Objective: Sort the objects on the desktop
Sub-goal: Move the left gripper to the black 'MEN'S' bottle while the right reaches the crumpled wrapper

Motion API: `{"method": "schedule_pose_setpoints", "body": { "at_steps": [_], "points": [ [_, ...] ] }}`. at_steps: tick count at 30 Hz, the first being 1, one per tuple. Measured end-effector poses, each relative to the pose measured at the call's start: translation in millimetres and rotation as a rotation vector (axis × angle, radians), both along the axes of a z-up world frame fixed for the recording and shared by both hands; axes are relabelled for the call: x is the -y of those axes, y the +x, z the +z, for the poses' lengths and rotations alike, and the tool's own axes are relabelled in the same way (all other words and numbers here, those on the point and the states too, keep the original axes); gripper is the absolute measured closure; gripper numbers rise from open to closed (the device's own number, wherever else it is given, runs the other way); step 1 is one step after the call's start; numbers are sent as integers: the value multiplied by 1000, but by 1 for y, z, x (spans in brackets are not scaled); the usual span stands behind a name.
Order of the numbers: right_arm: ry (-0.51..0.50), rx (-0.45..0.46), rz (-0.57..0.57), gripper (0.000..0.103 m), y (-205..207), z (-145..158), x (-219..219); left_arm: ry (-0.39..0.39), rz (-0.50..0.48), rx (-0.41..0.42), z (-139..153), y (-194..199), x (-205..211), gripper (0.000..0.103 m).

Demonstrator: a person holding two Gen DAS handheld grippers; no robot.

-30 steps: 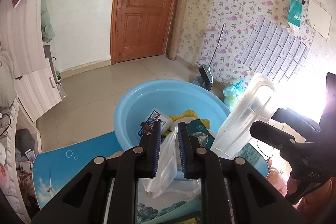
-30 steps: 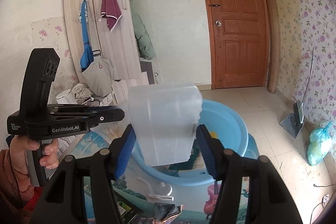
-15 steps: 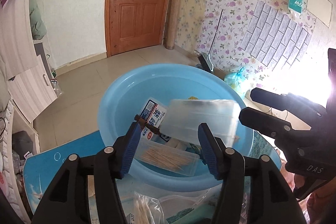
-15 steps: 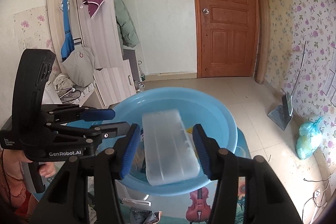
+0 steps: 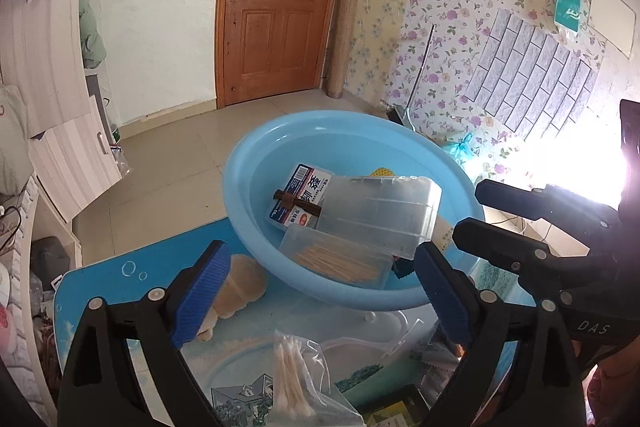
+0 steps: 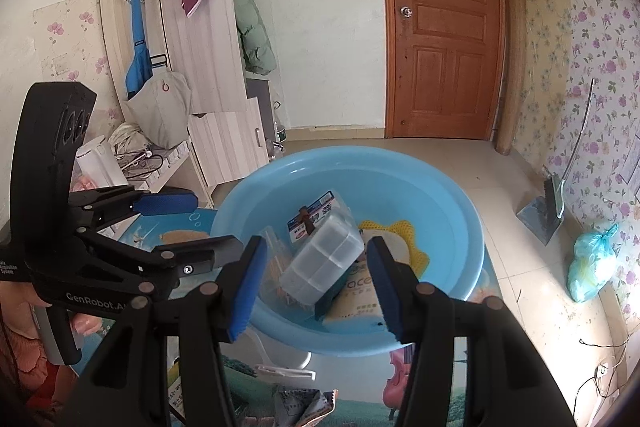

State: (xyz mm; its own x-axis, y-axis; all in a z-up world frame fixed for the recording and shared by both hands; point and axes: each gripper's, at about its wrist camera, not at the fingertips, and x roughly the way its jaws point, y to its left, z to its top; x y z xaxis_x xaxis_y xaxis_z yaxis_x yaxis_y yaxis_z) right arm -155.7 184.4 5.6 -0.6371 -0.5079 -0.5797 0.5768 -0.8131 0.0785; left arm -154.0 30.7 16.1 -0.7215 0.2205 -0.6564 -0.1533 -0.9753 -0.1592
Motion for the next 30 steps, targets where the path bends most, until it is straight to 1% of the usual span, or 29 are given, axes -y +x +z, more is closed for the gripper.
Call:
{"method": "schedule_pose_setpoints", "body": {
  "at_steps": [4, 6, 11, 13, 16, 19, 20, 21, 23, 27, 30],
  "points": [
    [4, -9, 6, 51, 15, -1, 0, -8, 24, -5, -2, 16, 3, 2],
    [9, -12, 8, 51, 22, -1, 1, -16, 40, -1, -5, 24, 4, 0],
    [9, -15, -1, 51, 37, -3, 1, -89, 87, -24, -9, 47, 1, 0],
    [7, -3, 7, 51, 44, -6, 2, -80, 98, -18, -12, 56, 2, 0],
    [8, 40, 10, 51, 50, -14, 3, -47, 117, 11, -19, 66, 6, 0],
    [14, 65, 11, 51, 59, -24, 1, -67, 148, 38, -30, 74, 9, 0],
    [25, 69, 10, 49, 62, -28, 2, -69, 156, 47, -33, 77, 10, 0],
    [39, 73, 6, 42, 65, -31, 2, -62, 157, 55, -36, 79, 12, 0],
    [57, 82, 5, 33, 70, -38, 0, -42, 154, 72, -42, 84, 17, 0],
    [52, 105, -8, 33, 75, -48, -10, -79, 162, 73, -49, 94, 14, 0],
    [41, 132, -25, 33, 75, -55, -18, -64, 147, 86, -56, 101, 16, 0]
  ]
}}
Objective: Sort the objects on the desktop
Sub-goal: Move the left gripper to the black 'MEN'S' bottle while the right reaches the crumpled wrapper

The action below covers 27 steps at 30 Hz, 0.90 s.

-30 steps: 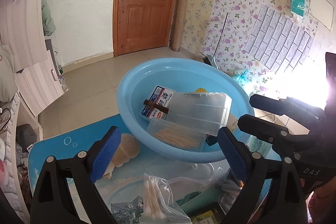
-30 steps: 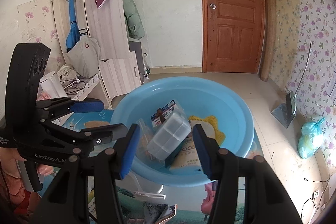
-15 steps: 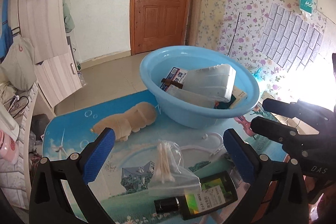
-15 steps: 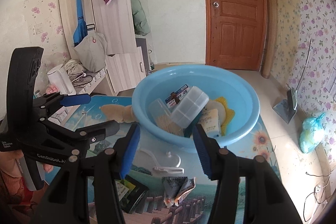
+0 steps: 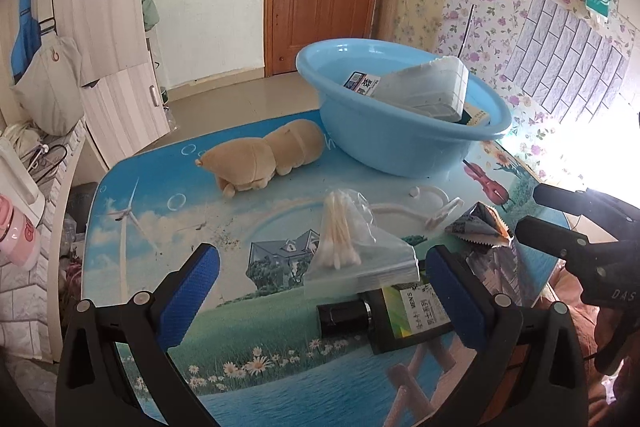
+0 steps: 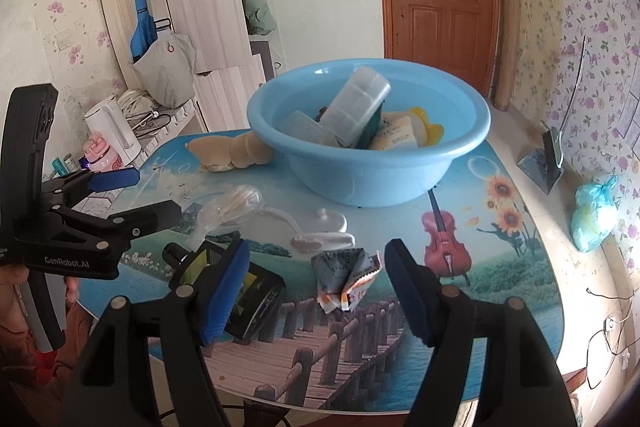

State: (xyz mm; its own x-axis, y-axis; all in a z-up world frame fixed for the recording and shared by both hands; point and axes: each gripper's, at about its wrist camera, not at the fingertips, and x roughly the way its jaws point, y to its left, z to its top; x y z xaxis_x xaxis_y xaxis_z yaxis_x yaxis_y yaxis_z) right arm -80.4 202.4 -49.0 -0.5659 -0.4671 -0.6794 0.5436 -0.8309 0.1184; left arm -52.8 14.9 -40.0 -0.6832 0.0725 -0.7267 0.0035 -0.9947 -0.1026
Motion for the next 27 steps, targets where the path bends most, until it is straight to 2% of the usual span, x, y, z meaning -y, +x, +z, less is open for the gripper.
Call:
{"method": "schedule_pose_setpoints", "body": {
  "at_steps": [9, 16, 20, 25, 26, 27],
  "points": [
    [26, 36, -10, 33, 3, -20, -9, 47, -53, 27, -14, 14, -10, 0],
    [37, 52, -28, 33, -2, -29, -12, 89, -65, 79, -28, 23, -29, 0],
    [32, 46, -17, 33, -3, -30, -10, 37, -83, 104, -37, 25, -46, 0],
    [42, 32, -12, 33, -8, -35, -5, 49, -33, 139, -45, 15, -52, 0],
    [41, 35, -10, 34, -10, -37, -4, 52, -32, 137, -45, 14, -53, 0],
    [38, 41, -7, 45, -11, -39, -4, 56, -30, 137, -44, 13, -54, 0]
  ]
}}
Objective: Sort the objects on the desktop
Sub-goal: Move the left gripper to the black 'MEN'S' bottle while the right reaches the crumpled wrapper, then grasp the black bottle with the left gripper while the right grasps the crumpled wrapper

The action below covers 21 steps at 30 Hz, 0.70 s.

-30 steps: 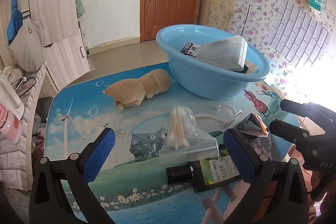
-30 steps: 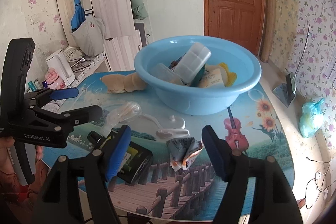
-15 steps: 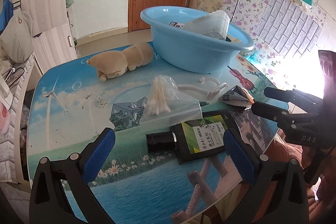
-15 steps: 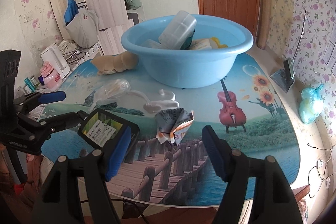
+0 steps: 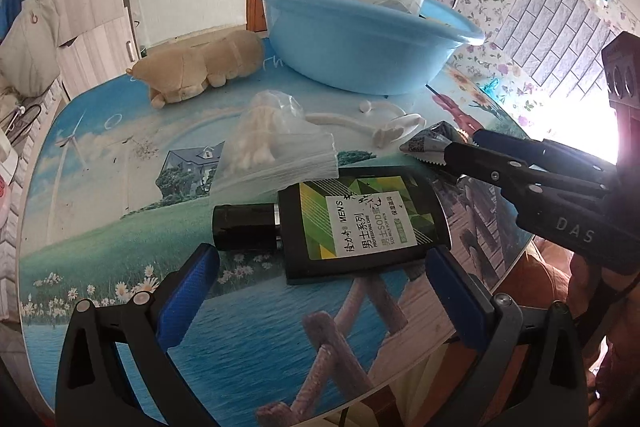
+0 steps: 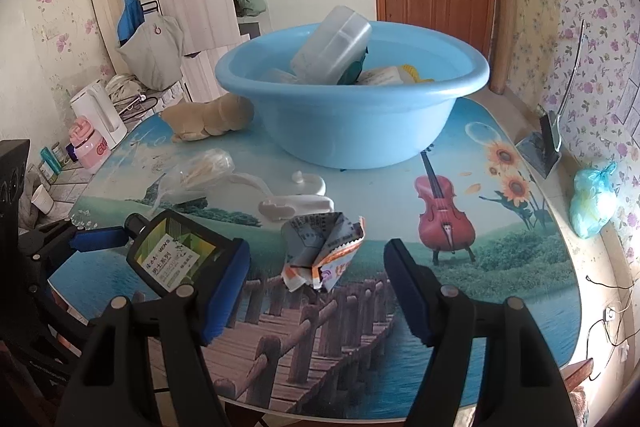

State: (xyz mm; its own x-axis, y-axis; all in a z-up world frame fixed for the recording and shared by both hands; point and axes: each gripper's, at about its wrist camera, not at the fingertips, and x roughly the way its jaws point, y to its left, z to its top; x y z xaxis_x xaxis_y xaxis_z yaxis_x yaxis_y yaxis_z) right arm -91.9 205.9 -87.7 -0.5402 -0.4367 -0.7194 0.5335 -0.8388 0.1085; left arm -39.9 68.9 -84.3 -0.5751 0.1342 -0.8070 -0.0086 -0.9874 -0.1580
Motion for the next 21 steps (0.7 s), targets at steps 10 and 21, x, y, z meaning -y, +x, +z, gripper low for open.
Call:
{"method": "schedule_pose_setpoints", "body": {
  "at_steps": [10, 21],
  "points": [
    [-19, 21, 20, 79, -1, -5, -4, 14, 12, 6, 0, 0, -9, 0],
    [-3, 36, 56, 83, 3, -9, 2, 13, 32, 27, -7, -20, -17, 0]
  ]
}}
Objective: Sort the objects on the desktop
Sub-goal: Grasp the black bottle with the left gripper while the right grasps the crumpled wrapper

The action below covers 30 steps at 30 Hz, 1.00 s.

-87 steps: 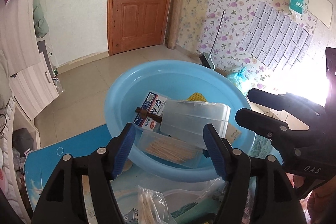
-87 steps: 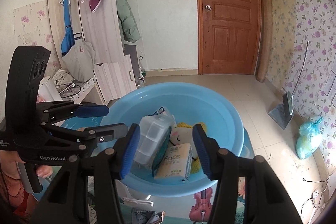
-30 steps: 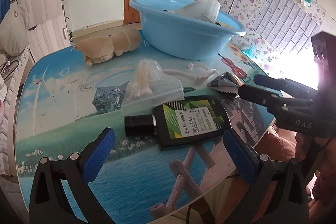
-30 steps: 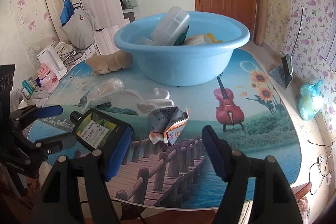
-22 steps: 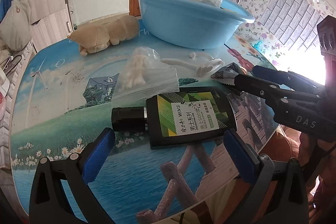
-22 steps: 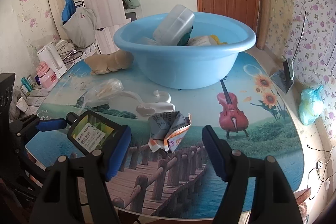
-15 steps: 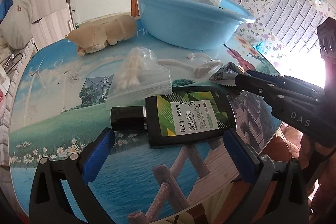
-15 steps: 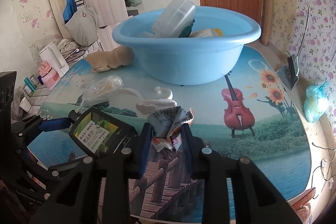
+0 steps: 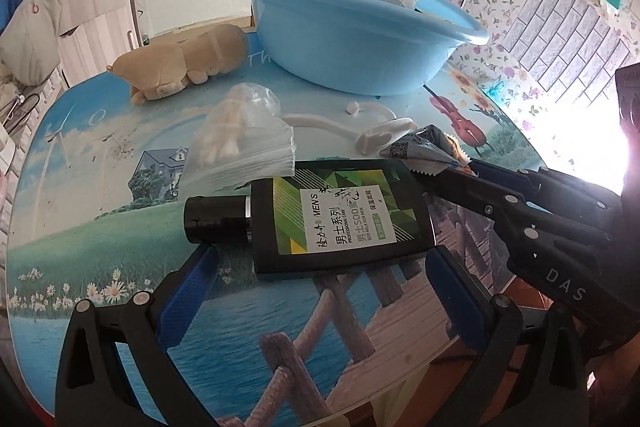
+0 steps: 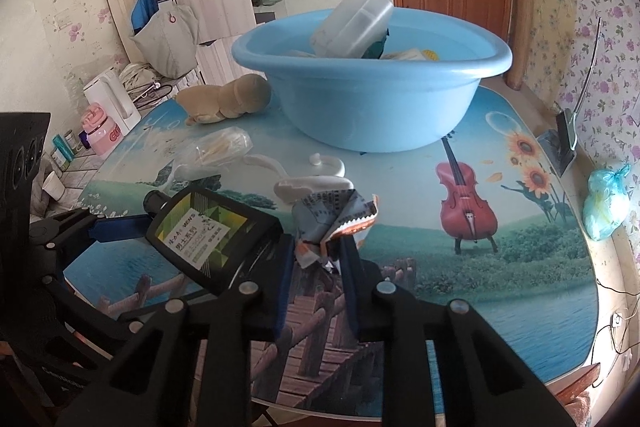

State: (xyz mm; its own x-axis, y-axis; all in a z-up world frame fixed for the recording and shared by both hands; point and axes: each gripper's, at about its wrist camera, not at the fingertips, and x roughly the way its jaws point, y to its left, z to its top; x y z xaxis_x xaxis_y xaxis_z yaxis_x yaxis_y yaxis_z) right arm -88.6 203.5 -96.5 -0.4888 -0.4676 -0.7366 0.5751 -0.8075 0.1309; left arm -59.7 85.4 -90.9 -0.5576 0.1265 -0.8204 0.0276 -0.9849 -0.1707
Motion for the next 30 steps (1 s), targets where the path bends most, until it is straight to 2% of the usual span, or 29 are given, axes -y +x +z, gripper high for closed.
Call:
{"method": "schedule_pose_setpoints", "body": {
  "at_steps": [5, 13, 19, 25, 30],
  "points": [
    [-19, 14, -8, 83, -1, -1, -7, 4, -13, -27, -1, -3, 3, 0],
    [-4, 11, -2, 83, 0, -2, -4, 50, 48, -27, 0, 2, 30, 0],
    [6, 18, 66, 83, 4, -3, 9, 39, 63, -26, 1, 8, 39, 0],
    [2, 25, 187, 83, 21, -6, 27, 69, 33, -33, 3, 13, 47, 0],
    [-13, 32, 173, 83, 22, -5, 28, 56, 3, -33, 4, 12, 40, 0]
  ]
}}
